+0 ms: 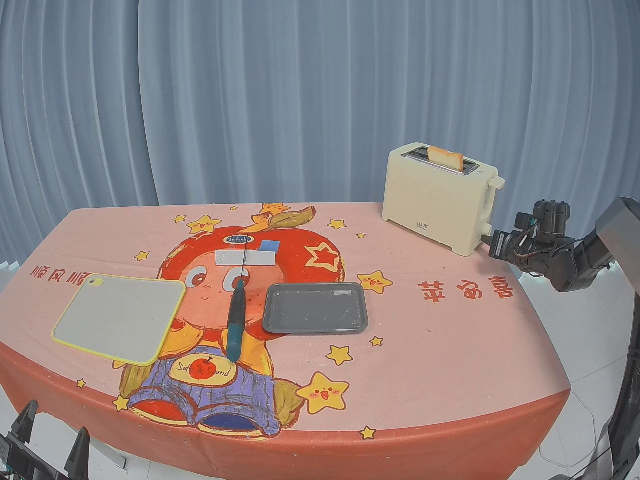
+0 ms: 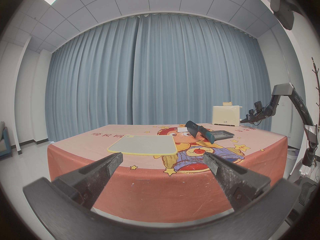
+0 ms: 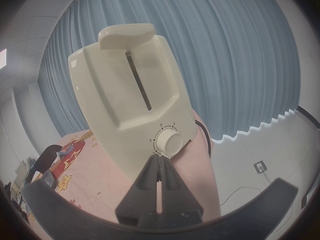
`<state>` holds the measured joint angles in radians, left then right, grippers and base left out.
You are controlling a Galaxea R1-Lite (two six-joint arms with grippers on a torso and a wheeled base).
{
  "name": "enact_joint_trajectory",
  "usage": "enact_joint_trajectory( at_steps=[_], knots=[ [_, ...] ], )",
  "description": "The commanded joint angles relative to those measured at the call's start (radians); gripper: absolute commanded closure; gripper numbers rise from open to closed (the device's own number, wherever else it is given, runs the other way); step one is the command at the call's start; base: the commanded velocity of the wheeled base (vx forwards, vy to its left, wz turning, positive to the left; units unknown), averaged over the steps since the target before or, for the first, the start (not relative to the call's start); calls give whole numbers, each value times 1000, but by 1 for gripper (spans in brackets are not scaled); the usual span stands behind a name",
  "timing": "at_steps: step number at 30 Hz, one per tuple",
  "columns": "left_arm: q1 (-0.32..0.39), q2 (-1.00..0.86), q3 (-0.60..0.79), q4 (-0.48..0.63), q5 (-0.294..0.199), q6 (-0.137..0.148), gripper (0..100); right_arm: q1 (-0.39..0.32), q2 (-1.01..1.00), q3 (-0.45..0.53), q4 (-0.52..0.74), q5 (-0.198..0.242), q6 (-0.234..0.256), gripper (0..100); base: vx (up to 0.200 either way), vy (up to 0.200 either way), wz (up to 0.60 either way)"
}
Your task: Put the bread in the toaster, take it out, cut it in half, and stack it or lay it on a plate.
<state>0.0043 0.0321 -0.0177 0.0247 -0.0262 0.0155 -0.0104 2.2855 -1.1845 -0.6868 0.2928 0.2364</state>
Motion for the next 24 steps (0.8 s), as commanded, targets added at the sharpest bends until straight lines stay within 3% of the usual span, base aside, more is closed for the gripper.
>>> enact_joint_trajectory(
  at_steps=[1, 13, 24],
  knots=[
    [0, 2, 8, 0, 0, 0, 0, 0, 0, 0, 0, 0, 0, 100, 0, 0, 0],
    [0, 2, 8, 0, 0, 0, 0, 17, -20, 20, -3, -9, 3, 100, 0, 0, 0],
    [0, 2, 8, 0, 0, 0, 0, 30, -86, 95, -13, -27, -19, 100, 0, 0, 0]
  ],
)
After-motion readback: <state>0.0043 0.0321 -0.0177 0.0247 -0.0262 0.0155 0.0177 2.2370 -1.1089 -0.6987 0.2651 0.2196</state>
